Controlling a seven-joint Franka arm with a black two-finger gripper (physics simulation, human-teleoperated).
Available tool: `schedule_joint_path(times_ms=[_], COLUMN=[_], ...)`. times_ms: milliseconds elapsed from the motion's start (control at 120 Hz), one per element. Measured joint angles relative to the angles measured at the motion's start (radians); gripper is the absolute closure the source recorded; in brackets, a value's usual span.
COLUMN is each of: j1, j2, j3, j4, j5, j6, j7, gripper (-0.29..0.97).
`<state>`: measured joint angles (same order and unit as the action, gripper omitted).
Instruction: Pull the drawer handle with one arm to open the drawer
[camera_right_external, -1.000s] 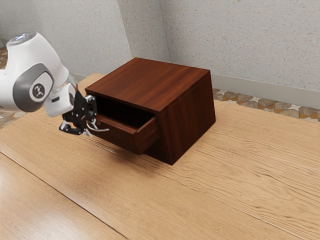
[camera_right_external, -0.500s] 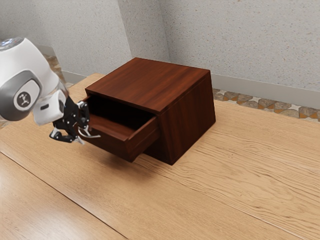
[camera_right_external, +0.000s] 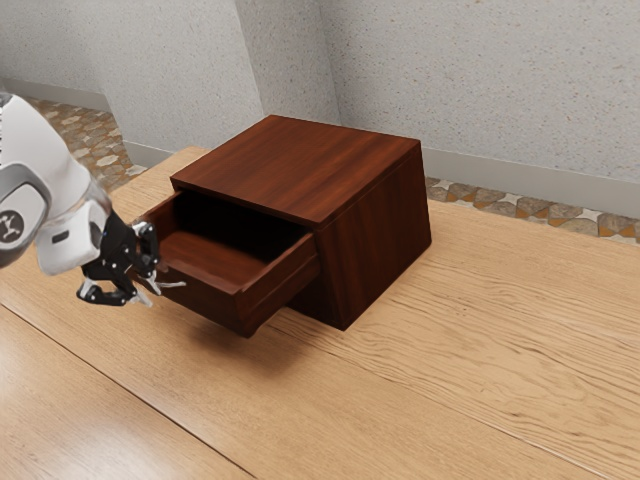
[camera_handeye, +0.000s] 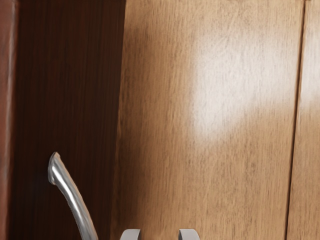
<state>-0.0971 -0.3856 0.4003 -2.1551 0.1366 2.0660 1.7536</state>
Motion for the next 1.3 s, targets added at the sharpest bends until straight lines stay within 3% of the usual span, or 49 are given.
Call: schedule_joint_path(times_ms=[108,208,408,567,775,842,925,1042,1150,1300], j1=[-0.020,-0.013,-0.010,-0.011,-0.027,-0.026,-0.004,-0.008,-0.031,-0.105], j2=[-0.058,-0.170,-0.202,-0.157,-0.034,0.086,0.325,0.395,0.382,0.312], j3=[-0.011,-0.129,-0.275,-0.294,-0.300,-0.300,-0.293,-0.300,-0.301,-0.301], j4=[-0.025,-0.012,0.244,0.386,0.589,0.680,0.834,0.856,0.869,0.921], j5=[0.012,0.021,0.021,0.007,-0.046,-0.069,-0.130,-0.059,0.016,0.048], j6=[-0.004,-0.035,-0.162,-0.222,-0.254,-0.259,-0.263,-0.337,-0.461,-0.574], j7=[-0.011,-0.028,-0.090,-0.134,-0.177,-0.188,-0.233,-0.409,-0.594,-0.782], gripper=[0.64,0.60,0.24,0.11,0.04,0.02,0.02,0.01,0.00,0.00])
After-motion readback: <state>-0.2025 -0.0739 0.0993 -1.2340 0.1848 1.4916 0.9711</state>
